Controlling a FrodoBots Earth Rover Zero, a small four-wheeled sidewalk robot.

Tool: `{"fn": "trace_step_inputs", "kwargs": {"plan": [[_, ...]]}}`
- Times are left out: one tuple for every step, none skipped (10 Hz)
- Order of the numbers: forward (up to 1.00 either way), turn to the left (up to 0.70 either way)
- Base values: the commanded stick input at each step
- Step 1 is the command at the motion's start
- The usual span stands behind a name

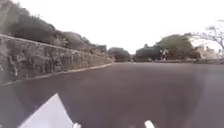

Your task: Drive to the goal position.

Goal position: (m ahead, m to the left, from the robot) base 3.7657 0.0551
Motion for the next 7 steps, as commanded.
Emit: {"fn": "trace_step_inputs", "kwargs": {"plan": [[0.50,0.00],[0.50,0.00],[0.50,0.00],[0.50,0.00],[0.50,0.00],[0.50,0.00],[0.50,-0.50]]}}
